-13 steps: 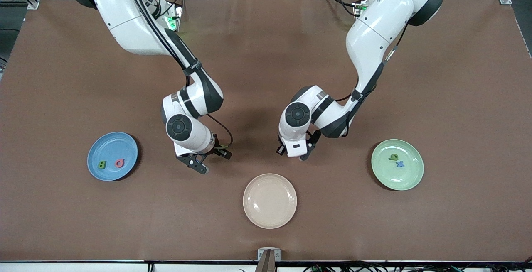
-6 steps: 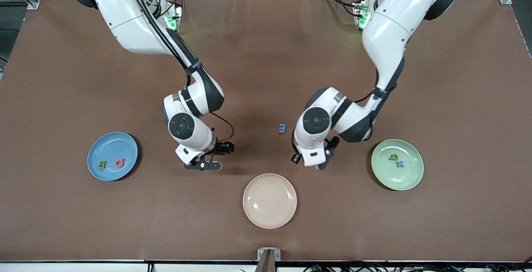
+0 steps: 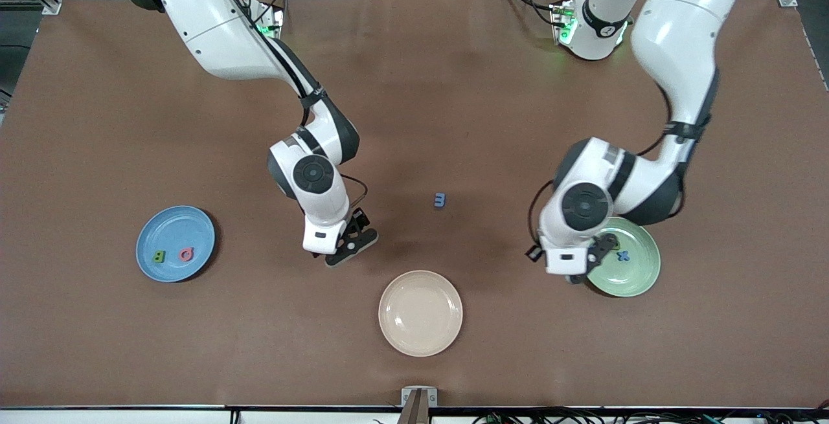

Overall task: Sort uppercase to blue plate, lowercase to green plate
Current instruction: 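Place the n on the green plate while the right gripper reaches N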

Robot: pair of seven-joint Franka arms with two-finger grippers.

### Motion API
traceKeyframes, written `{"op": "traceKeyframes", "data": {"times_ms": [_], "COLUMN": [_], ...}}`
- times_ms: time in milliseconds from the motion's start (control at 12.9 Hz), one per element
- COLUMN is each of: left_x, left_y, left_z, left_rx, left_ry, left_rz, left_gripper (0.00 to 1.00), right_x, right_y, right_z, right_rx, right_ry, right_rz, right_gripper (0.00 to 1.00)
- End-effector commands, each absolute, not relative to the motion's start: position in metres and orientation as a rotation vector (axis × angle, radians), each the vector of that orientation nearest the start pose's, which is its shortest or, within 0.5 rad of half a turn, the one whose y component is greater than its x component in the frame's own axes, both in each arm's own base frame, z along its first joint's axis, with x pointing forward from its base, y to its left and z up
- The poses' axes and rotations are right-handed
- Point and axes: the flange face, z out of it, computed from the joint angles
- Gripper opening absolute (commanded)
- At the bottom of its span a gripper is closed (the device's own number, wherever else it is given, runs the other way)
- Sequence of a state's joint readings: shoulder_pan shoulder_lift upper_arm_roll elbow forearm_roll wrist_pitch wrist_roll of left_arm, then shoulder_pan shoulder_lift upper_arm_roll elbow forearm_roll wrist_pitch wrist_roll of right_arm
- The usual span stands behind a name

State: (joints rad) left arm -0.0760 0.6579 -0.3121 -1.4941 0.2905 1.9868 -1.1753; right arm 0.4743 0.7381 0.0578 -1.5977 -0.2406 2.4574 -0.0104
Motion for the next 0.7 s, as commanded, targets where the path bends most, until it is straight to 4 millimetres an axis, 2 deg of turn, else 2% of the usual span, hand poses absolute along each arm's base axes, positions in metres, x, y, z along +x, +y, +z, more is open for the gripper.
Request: {"op": "traceKeyframes", "data": {"times_ms": [0, 155, 309, 387, 464, 542, 619], "left_x": [0.656, 0.662, 0.663, 0.664, 0.662, 0.661, 0.662], "left_y": [-0.157, -0.112, -0.083, -0.07, -0.068, -0.067, -0.068], "left_z": [0.285, 0.266, 0.245, 0.233, 0.226, 0.224, 0.225], "left_rx": [-2.85, -2.862, -2.87, -2.868, -2.873, -2.874, -2.872], "left_ry": [-0.889, -0.841, -0.788, -0.785, -0.788, -0.794, -0.805], "left_rz": [0.115, 0.092, 0.055, 0.051, 0.055, 0.054, 0.052], "left_gripper": [0.03, 0.03, 0.04, 0.12, 0.31, 0.68, 0.94], "right_x": [0.597, 0.588, 0.589, 0.592, 0.595, 0.594, 0.593], "right_y": [0.339, 0.341, 0.339, 0.333, 0.325, 0.317, 0.307], "right_z": [0.184, 0.176, 0.178, 0.178, 0.175, 0.171, 0.166], "right_rx": [-2.936, -2.909, -2.89, -2.865, -2.837, -2.803, -2.785], "right_ry": [-1.271, -1.267, -1.227, -1.178, -1.141, -1.125, -1.118], "right_rz": [-0.349, -0.366, -0.358, -0.343, -0.321, -0.297, -0.275], "right_gripper": [1.0, 1.0, 1.0, 1.0, 1.0, 1.0, 0.99]}}
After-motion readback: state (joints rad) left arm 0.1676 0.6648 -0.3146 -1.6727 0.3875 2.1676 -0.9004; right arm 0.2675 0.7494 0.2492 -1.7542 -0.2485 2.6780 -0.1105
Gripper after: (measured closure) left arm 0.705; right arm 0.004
